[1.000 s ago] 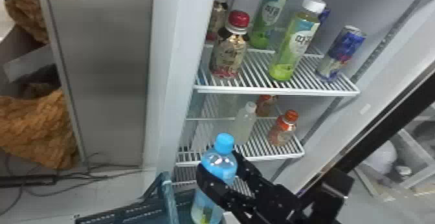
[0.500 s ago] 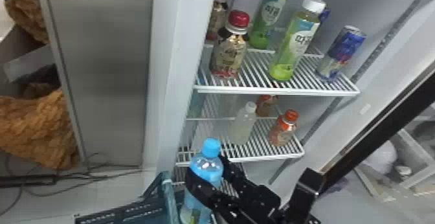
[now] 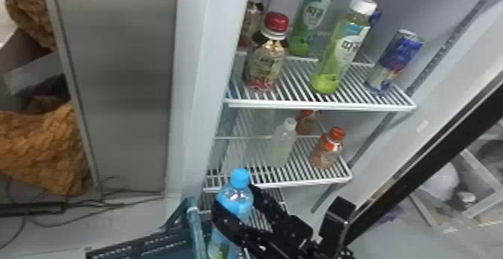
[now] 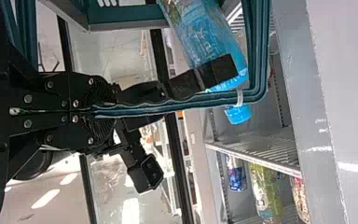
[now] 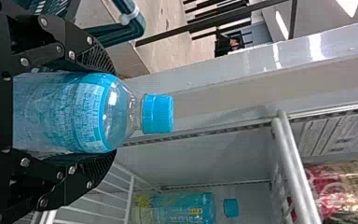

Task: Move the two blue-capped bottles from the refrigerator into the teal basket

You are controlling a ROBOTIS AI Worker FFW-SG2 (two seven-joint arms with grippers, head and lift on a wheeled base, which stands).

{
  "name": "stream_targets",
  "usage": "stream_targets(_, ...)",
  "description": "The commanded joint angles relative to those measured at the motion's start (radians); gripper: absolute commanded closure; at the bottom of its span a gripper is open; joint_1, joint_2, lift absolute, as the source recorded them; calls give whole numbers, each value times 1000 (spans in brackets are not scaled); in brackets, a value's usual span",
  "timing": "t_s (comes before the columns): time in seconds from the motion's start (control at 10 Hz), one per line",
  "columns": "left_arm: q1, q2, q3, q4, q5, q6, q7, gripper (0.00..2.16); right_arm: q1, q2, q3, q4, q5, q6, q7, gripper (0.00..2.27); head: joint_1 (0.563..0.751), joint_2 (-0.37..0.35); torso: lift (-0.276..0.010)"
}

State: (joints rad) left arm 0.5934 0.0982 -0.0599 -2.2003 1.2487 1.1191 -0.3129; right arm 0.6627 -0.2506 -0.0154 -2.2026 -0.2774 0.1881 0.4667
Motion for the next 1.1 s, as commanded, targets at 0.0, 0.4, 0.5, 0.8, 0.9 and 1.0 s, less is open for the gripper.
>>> stream_targets(0.0,0,0,0,0,0,0,0,1161,-5,1,-1,15,1,-11,3,499,695,-350,-166)
stream_targets(0.4,3,0,2,0,0,0,-2,1159,-7,10,-17,24,4,-68,13,495,695,-350,-166)
stream_targets(0.5,3,-2,2,0,0,0,-2,1159,-12,20,-32,37,12,-95,12,493,695,-350,-166)
stream_targets(0.8,3,-2,2,0,0,0,-2,1161,-113,37,-49,152,24,-195,-13,492,695,-350,-166)
stream_targets(0.9,0,-2,0,0,0,0,-2,1161,-142,39,-43,186,35,-210,-22,490,695,-350,-166)
stream_targets(1.0,0,-2,2,0,-2,0,-2,1161,-157,42,-41,211,46,-213,-25,487,695,-350,-166)
